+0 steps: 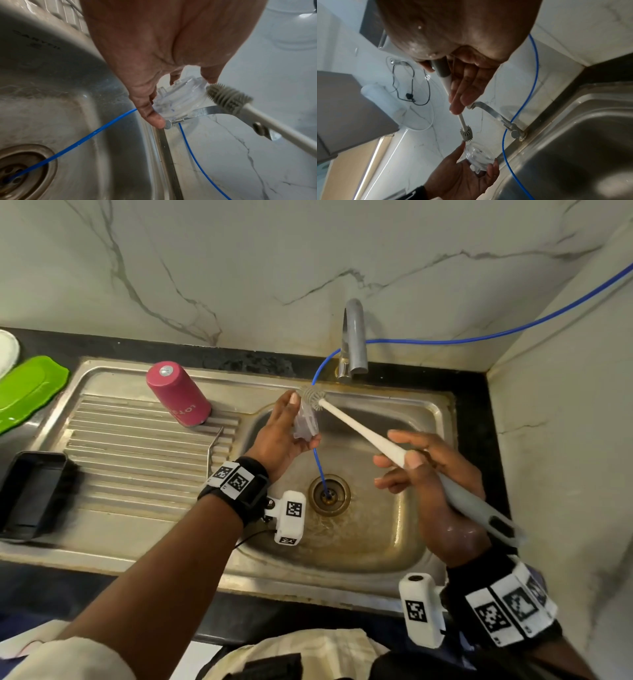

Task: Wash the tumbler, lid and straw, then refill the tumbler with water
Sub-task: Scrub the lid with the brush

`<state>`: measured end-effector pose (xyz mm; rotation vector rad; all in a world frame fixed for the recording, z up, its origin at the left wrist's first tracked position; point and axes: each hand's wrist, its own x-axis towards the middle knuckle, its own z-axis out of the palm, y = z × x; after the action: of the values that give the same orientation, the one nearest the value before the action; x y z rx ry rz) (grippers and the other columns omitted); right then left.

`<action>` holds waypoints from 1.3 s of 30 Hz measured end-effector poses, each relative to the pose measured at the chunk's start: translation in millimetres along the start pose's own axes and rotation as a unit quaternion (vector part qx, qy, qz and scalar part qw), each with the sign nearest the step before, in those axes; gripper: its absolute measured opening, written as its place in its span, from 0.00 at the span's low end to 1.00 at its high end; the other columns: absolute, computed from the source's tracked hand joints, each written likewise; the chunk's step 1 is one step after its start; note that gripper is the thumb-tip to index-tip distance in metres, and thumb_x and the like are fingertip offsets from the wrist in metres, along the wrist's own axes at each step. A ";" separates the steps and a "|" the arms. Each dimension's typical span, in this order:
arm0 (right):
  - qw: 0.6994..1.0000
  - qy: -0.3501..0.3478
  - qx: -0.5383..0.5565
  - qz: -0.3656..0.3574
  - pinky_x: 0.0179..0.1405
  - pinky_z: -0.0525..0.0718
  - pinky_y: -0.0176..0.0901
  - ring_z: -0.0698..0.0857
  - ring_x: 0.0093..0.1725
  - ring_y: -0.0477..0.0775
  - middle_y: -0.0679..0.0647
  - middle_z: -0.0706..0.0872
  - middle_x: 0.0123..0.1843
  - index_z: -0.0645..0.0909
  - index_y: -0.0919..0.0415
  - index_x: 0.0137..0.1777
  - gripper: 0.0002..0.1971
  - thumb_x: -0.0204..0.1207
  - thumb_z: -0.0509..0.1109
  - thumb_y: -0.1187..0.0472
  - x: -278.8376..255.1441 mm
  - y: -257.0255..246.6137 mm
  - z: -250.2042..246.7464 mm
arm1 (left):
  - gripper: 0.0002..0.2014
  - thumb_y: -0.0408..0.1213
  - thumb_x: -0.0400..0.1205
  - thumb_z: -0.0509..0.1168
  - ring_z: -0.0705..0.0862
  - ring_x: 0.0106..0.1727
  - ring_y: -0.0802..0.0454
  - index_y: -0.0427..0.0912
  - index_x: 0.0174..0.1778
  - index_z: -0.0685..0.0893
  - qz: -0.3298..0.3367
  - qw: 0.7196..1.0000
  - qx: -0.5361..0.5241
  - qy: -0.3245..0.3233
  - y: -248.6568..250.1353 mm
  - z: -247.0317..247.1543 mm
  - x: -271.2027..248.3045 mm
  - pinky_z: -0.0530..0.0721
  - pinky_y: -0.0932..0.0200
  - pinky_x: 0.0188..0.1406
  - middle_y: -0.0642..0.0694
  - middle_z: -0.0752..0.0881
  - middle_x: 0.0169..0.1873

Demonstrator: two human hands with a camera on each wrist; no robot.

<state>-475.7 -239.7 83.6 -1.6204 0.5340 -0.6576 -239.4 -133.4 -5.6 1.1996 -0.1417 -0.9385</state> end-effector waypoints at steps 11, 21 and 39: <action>0.991 -0.044 -0.097 -0.079 0.42 0.92 0.57 0.95 0.43 0.53 0.50 0.94 0.49 0.86 0.58 0.72 0.17 0.90 0.66 0.52 7.5 -3.0 30.2 | 0.54 0.82 0.76 0.50 0.77 0.28 0.49 0.35 0.80 0.72 -0.063 0.987 0.131 0.067 2.1 5.2 8.4 0.74 0.59 0.24 0.39 0.79 0.36; 0.984 -0.054 -0.139 -0.097 0.39 0.90 0.58 0.94 0.39 0.53 0.53 0.93 0.43 0.86 0.57 0.71 0.15 0.90 0.66 0.54 5.1 -2.4 38.9 | 0.39 0.70 0.89 0.42 0.77 0.25 0.49 0.37 0.66 0.78 -0.123 0.986 0.060 0.096 2.9 11.7 26.4 0.72 0.63 0.20 0.35 0.77 0.37; 0.980 -0.054 -0.167 -0.090 0.34 0.90 0.58 0.93 0.37 0.54 0.51 0.91 0.41 0.84 0.55 0.73 0.17 0.90 0.65 0.51 -10.8 8.3 53.6 | 0.36 0.66 0.92 0.43 0.78 0.24 0.53 0.38 0.79 0.74 -0.077 0.986 0.115 0.091 1.0 -2.2 28.5 0.73 0.61 0.20 0.40 0.80 0.37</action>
<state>-446.7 -194.8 69.1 -2.0260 0.4377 -0.6314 -219.7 -151.2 -16.1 1.5208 -0.0105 -0.9596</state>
